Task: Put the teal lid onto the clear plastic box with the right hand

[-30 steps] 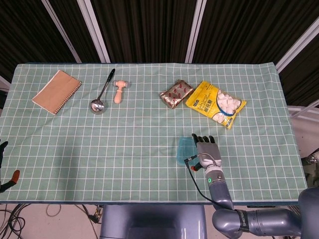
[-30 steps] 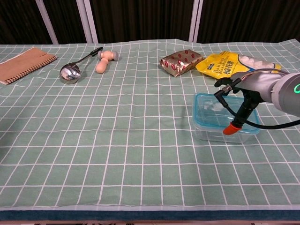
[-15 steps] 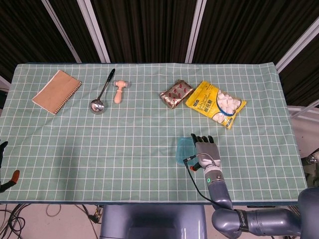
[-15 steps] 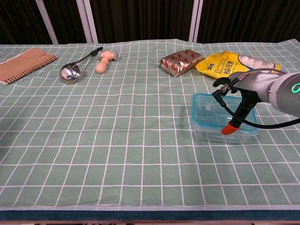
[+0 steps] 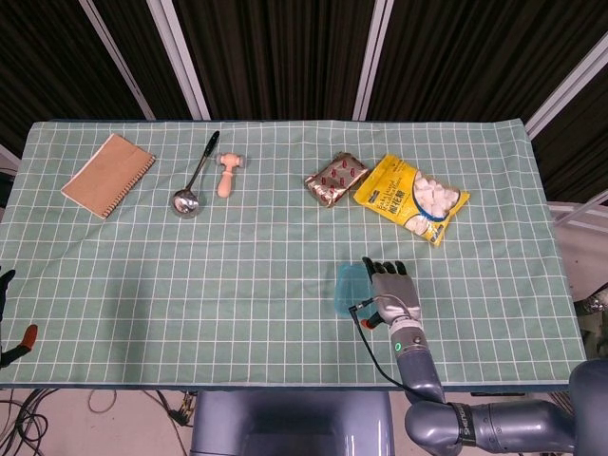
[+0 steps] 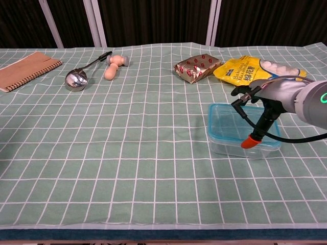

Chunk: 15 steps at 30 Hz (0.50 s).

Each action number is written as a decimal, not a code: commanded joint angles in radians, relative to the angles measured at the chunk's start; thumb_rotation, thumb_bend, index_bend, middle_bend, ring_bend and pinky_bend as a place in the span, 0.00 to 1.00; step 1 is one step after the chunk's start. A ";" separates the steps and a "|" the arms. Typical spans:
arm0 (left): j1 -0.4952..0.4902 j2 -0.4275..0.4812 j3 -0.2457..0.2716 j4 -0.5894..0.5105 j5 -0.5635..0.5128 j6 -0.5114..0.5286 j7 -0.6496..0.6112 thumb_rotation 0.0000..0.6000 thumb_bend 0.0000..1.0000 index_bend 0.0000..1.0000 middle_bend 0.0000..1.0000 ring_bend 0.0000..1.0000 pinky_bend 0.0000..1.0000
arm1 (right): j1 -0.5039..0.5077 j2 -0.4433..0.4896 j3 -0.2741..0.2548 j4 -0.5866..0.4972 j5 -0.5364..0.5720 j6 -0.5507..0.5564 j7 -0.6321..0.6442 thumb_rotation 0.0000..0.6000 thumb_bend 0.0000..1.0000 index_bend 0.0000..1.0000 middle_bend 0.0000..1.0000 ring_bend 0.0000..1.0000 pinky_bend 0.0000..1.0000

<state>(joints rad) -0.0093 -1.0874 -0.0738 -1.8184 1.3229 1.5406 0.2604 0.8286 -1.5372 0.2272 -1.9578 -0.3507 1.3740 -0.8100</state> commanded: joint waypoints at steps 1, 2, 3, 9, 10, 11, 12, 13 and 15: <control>0.000 0.000 0.000 0.000 -0.001 0.000 0.000 1.00 0.32 0.08 0.00 0.00 0.00 | -0.003 0.001 -0.004 0.000 -0.002 0.000 0.000 1.00 0.21 0.00 0.50 0.12 0.00; 0.000 0.000 0.000 0.000 -0.001 0.000 0.001 1.00 0.32 0.08 0.00 0.00 0.00 | -0.004 0.001 -0.006 -0.001 -0.002 -0.001 0.000 1.00 0.21 0.00 0.50 0.12 0.00; 0.000 0.000 0.000 0.000 -0.001 0.000 0.001 1.00 0.32 0.08 0.00 0.00 0.00 | -0.005 0.001 -0.007 -0.001 -0.002 -0.001 0.001 1.00 0.21 0.00 0.50 0.12 0.00; 0.000 -0.001 0.000 -0.001 -0.003 -0.001 0.006 1.00 0.32 0.08 0.00 0.00 0.00 | -0.009 -0.002 -0.017 0.002 -0.009 -0.008 0.002 1.00 0.21 0.00 0.51 0.12 0.00; 0.000 -0.001 0.000 -0.001 -0.004 0.000 0.006 1.00 0.32 0.08 0.00 0.00 0.00 | -0.010 -0.003 -0.018 0.002 -0.009 -0.009 0.003 1.00 0.21 0.00 0.51 0.12 0.00; 0.000 -0.001 0.000 -0.002 -0.004 0.000 0.006 1.00 0.32 0.08 0.00 0.00 0.00 | -0.011 -0.005 -0.018 0.004 -0.009 -0.009 0.003 1.00 0.21 0.00 0.51 0.12 0.00; 0.000 -0.001 0.000 -0.002 -0.004 -0.001 0.006 1.00 0.32 0.08 0.00 0.00 0.00 | -0.011 -0.005 -0.018 0.006 -0.009 -0.009 0.003 1.00 0.21 0.00 0.51 0.12 0.00; 0.000 0.000 0.000 -0.002 -0.005 -0.001 0.006 1.00 0.32 0.08 0.00 0.00 0.00 | -0.011 -0.006 -0.017 0.007 -0.009 -0.009 0.003 1.00 0.21 0.00 0.51 0.12 0.00; 0.000 0.000 0.000 -0.002 -0.005 0.000 0.006 1.00 0.32 0.08 0.00 0.00 0.00 | -0.011 -0.008 -0.016 0.010 -0.008 -0.009 0.003 1.00 0.21 0.00 0.51 0.12 0.00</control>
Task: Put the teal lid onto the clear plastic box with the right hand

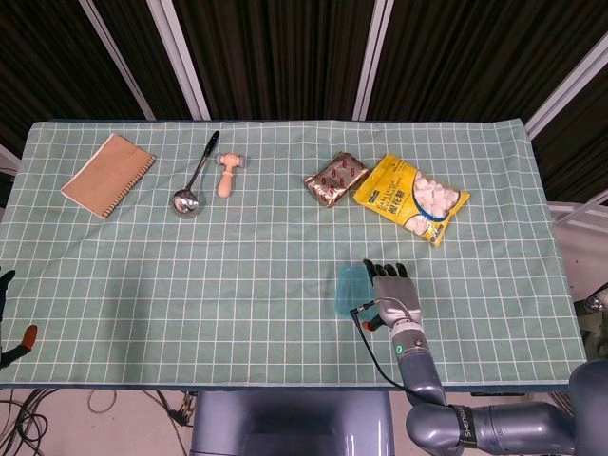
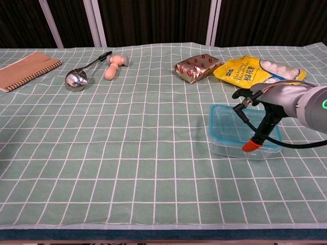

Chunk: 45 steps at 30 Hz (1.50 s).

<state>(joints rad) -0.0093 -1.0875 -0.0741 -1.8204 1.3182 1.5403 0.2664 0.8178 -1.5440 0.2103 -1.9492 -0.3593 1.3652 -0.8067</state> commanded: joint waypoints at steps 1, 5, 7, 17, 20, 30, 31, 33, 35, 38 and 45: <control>0.000 0.000 0.000 0.000 0.000 0.000 -0.001 1.00 0.32 0.08 0.00 0.00 0.00 | 0.000 -0.002 0.000 0.002 0.001 -0.001 -0.001 1.00 0.21 0.00 0.51 0.12 0.00; 0.000 0.000 0.000 0.000 0.000 -0.001 -0.001 1.00 0.32 0.08 0.00 0.00 0.00 | 0.000 -0.006 0.001 0.007 0.003 -0.002 -0.003 1.00 0.21 0.00 0.51 0.12 0.00; 0.000 0.000 0.000 0.000 0.000 0.000 -0.001 1.00 0.32 0.08 0.00 0.00 0.00 | 0.001 -0.010 0.002 0.012 0.002 -0.003 -0.002 1.00 0.21 0.00 0.51 0.12 0.00; -0.001 0.001 -0.001 -0.001 -0.002 -0.001 -0.001 1.00 0.32 0.08 0.00 0.00 0.00 | 0.003 -0.017 0.013 0.021 -0.004 -0.002 -0.001 1.00 0.21 0.00 0.49 0.12 0.00; -0.001 0.001 -0.001 -0.001 -0.001 -0.001 -0.001 1.00 0.32 0.08 0.00 0.00 0.00 | 0.003 -0.017 0.013 0.020 -0.002 -0.001 -0.004 1.00 0.21 0.00 0.44 0.10 0.00; -0.001 0.000 -0.001 -0.001 -0.002 0.000 0.000 1.00 0.32 0.08 0.00 0.00 0.00 | 0.002 -0.009 0.015 0.016 0.015 -0.018 -0.006 1.00 0.21 0.00 0.28 0.03 0.00; -0.001 0.000 -0.001 0.000 -0.002 0.000 0.000 1.00 0.32 0.08 0.00 0.00 0.00 | 0.002 -0.008 0.016 0.015 0.016 -0.021 -0.006 1.00 0.21 0.00 0.27 0.03 0.00; -0.001 0.000 -0.001 -0.001 -0.002 0.000 0.000 1.00 0.32 0.08 0.00 0.00 0.00 | 0.002 -0.006 0.015 0.014 0.018 -0.025 -0.005 1.00 0.21 0.00 0.23 0.01 0.00; -0.001 0.001 -0.001 -0.001 -0.002 0.000 0.000 1.00 0.32 0.08 0.00 0.00 0.00 | 0.003 -0.001 0.016 0.010 0.020 -0.034 -0.005 1.00 0.21 0.00 0.20 0.00 0.00; -0.001 0.001 -0.001 -0.001 -0.003 0.000 -0.001 1.00 0.32 0.08 0.00 0.00 0.00 | 0.006 0.008 0.013 0.002 0.027 -0.044 -0.011 1.00 0.21 0.00 0.15 0.00 0.00; -0.001 0.001 -0.001 -0.001 -0.003 -0.001 0.000 1.00 0.32 0.08 0.00 0.00 0.00 | 0.014 0.031 0.018 -0.018 0.057 -0.066 -0.014 1.00 0.20 0.00 0.06 0.00 0.00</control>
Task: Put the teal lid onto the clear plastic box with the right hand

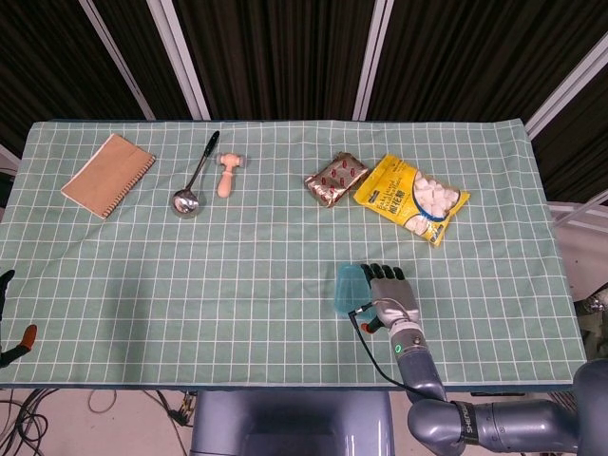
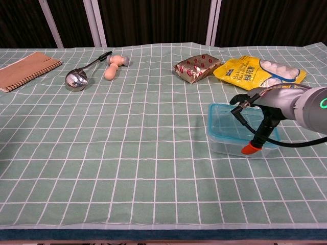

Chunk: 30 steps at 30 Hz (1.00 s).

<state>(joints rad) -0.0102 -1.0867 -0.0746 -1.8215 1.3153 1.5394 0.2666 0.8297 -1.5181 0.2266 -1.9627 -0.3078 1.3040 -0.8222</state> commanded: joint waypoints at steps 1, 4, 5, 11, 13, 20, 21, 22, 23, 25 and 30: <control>0.000 0.000 0.000 0.000 -0.001 0.000 0.000 1.00 0.32 0.08 0.00 0.00 0.00 | 0.003 0.009 0.002 -0.007 0.008 -0.008 0.001 1.00 0.20 0.00 0.05 0.00 0.00; 0.000 -0.001 0.000 0.001 0.000 0.001 0.000 1.00 0.32 0.08 0.00 0.00 0.00 | 0.007 0.017 0.004 -0.016 0.013 -0.010 0.003 1.00 0.20 0.00 0.03 0.00 0.00; 0.000 -0.001 0.000 0.001 0.000 0.001 0.000 1.00 0.32 0.08 0.00 0.00 0.00 | 0.007 0.020 0.005 -0.019 0.012 -0.010 0.006 1.00 0.20 0.00 0.02 0.00 0.00; 0.000 0.000 0.000 0.000 -0.003 -0.002 0.001 1.00 0.32 0.08 0.00 0.00 0.00 | 0.004 0.057 0.015 -0.058 0.004 0.012 0.017 1.00 0.20 0.00 0.02 0.00 0.00; 0.000 0.000 0.000 -0.001 -0.004 -0.002 0.000 1.00 0.32 0.08 0.00 0.00 0.00 | 0.002 0.076 0.020 -0.082 0.000 0.023 0.021 1.00 0.20 0.00 0.02 0.00 0.00; 0.001 0.000 0.000 -0.002 -0.002 0.000 -0.001 1.00 0.32 0.08 0.00 0.00 0.00 | -0.034 0.170 0.029 -0.203 -0.081 0.070 0.070 1.00 0.20 0.03 0.09 0.00 0.00; 0.001 0.000 0.001 -0.003 -0.002 -0.001 -0.002 1.00 0.32 0.08 0.00 0.00 0.00 | -0.042 0.182 0.027 -0.216 -0.106 0.076 0.081 1.00 0.20 0.05 0.09 0.00 0.00; 0.000 0.000 0.001 -0.002 -0.001 -0.001 -0.002 1.00 0.32 0.08 0.00 0.00 0.00 | -0.050 0.190 0.023 -0.227 -0.130 0.078 0.093 1.00 0.20 0.11 0.10 0.00 0.00; 0.000 0.000 0.001 -0.002 -0.001 -0.001 -0.002 1.00 0.32 0.08 0.00 0.00 0.00 | -0.058 0.198 0.019 -0.236 -0.156 0.080 0.107 1.00 0.20 0.17 0.10 0.00 0.00; 0.000 0.001 0.001 -0.003 -0.001 -0.002 -0.003 1.00 0.32 0.08 0.00 0.00 0.00 | -0.074 0.206 0.013 -0.246 -0.204 0.079 0.139 1.00 0.23 0.28 0.11 0.00 0.00; 0.001 0.000 0.001 -0.003 0.000 0.000 -0.003 1.00 0.32 0.08 0.00 0.00 0.00 | -0.106 0.205 -0.010 -0.230 -0.328 0.078 0.203 1.00 0.37 0.47 0.11 0.00 0.00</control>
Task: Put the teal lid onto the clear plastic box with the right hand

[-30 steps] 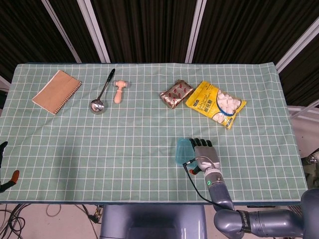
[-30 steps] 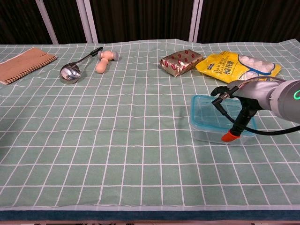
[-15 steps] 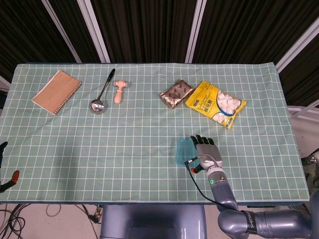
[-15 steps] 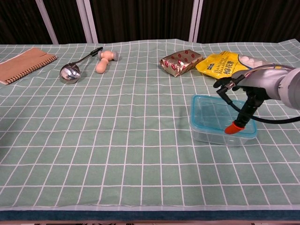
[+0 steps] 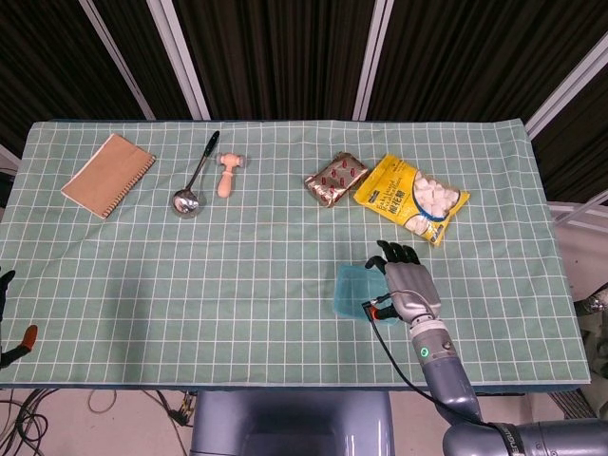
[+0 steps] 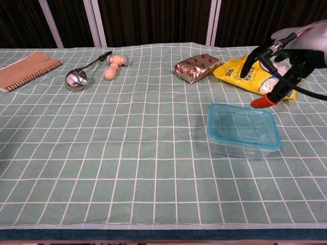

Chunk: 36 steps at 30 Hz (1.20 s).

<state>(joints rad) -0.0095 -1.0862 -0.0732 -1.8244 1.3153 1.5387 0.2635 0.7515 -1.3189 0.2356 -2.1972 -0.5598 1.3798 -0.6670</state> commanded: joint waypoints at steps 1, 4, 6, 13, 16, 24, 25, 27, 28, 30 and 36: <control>0.000 0.000 0.000 0.000 0.000 0.000 0.000 1.00 0.32 0.08 0.00 0.00 0.00 | -0.033 0.002 -0.023 0.012 -0.094 0.000 0.058 1.00 0.38 0.49 0.11 0.00 0.00; 0.001 0.000 0.001 0.000 0.000 0.000 0.000 1.00 0.32 0.08 0.00 0.00 0.00 | -0.044 -0.014 -0.027 0.038 -0.140 -0.003 0.092 1.00 0.40 0.56 0.11 0.00 0.00; 0.001 0.000 0.000 0.001 0.000 0.000 0.000 1.00 0.32 0.08 0.00 0.00 0.00 | -0.048 -0.026 -0.028 0.055 -0.159 -0.003 0.107 1.00 0.41 0.58 0.11 0.00 0.00; 0.000 0.001 -0.001 0.000 -0.004 -0.003 -0.002 1.00 0.32 0.08 0.00 0.00 0.00 | -0.049 -0.056 -0.031 0.105 -0.169 -0.018 0.111 1.00 0.46 0.62 0.11 0.00 0.00; 0.000 0.002 -0.001 0.000 -0.005 -0.003 -0.004 1.00 0.32 0.08 0.00 0.00 0.00 | -0.051 -0.062 -0.035 0.116 -0.169 -0.027 0.111 1.00 0.50 0.63 0.11 0.00 0.00; -0.001 0.001 -0.001 0.002 -0.007 -0.004 -0.002 1.00 0.32 0.08 0.00 0.00 0.00 | -0.060 -0.079 -0.071 0.146 -0.180 -0.058 0.103 1.00 0.57 0.65 0.11 0.00 0.00; -0.001 0.001 -0.002 0.002 -0.008 -0.005 -0.002 1.00 0.32 0.08 0.00 0.00 0.00 | -0.064 -0.080 -0.079 0.145 -0.183 -0.061 0.103 1.00 0.57 0.65 0.11 0.00 0.00; -0.002 0.001 -0.001 0.003 -0.008 -0.006 -0.001 1.00 0.32 0.08 0.00 0.00 0.00 | -0.070 -0.082 -0.092 0.146 -0.192 -0.064 0.102 1.00 0.57 0.65 0.11 0.00 0.00; -0.002 0.001 -0.001 0.003 -0.008 -0.006 0.000 1.00 0.32 0.08 0.00 0.00 0.00 | -0.072 -0.084 -0.097 0.148 -0.195 -0.066 0.100 1.00 0.57 0.65 0.11 0.00 0.00; -0.002 0.000 0.000 0.003 -0.008 -0.007 0.001 1.00 0.32 0.08 0.00 0.00 0.00 | -0.076 -0.091 -0.105 0.159 -0.200 -0.070 0.101 1.00 0.57 0.65 0.11 0.00 0.00; -0.002 0.001 -0.002 0.003 -0.010 -0.005 -0.001 1.00 0.32 0.08 0.00 0.00 0.00 | -0.087 -0.119 -0.116 0.221 -0.214 -0.079 0.109 1.00 0.57 0.65 0.10 0.00 0.00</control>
<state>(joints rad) -0.0110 -1.0857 -0.0756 -1.8215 1.3057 1.5341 0.2625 0.6677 -1.4297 0.1229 -1.9895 -0.7674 1.3033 -0.5598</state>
